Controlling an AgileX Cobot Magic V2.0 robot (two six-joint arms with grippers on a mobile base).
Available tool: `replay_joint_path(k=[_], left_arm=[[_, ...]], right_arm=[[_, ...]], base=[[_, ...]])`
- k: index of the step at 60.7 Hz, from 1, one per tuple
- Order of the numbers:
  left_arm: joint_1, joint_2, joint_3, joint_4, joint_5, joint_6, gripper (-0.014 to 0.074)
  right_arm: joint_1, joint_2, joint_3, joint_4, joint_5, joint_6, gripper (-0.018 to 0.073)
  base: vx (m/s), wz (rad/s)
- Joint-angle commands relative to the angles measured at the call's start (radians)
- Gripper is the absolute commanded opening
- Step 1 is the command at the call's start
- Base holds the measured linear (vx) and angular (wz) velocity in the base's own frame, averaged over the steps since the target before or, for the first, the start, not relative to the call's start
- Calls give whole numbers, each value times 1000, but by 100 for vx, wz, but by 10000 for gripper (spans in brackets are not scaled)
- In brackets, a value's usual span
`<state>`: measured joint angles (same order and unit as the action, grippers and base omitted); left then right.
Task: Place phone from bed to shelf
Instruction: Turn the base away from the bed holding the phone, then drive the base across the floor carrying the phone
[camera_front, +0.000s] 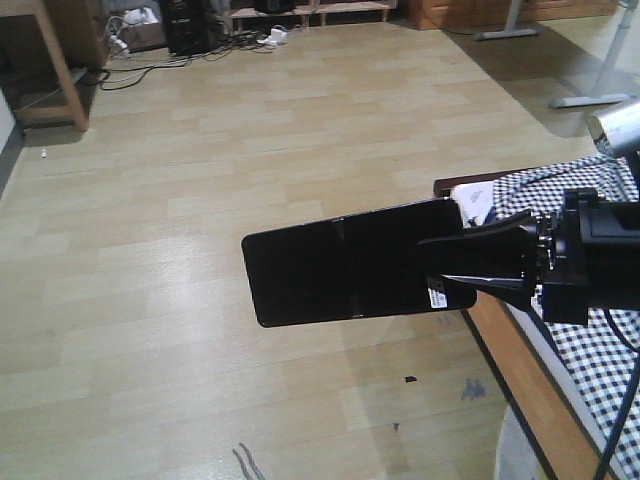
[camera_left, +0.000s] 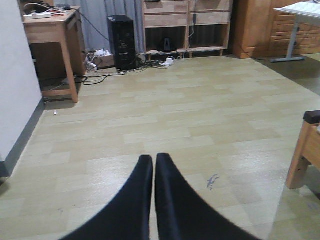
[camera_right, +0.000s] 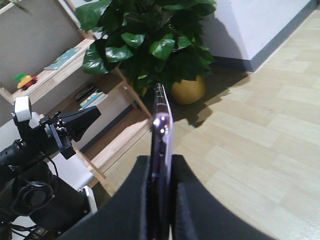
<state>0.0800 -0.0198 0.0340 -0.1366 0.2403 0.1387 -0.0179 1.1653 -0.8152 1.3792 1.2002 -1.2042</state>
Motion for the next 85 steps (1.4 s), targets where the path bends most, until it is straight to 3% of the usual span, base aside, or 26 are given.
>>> replay_joint_path(k=[1, 48, 85], left_arm=[[-4, -6, 3, -9, -74, -4, 1], [-4, -6, 3, -9, -74, -4, 1], [-4, -6, 3, -9, -74, -4, 1]], right_arm=[[1, -20, -26, 101, 83, -11, -4], [1, -20, -26, 101, 83, -11, -4], [1, -20, -26, 101, 83, -11, -4]], base=[[-3, 24], [4, 14], [22, 3]])
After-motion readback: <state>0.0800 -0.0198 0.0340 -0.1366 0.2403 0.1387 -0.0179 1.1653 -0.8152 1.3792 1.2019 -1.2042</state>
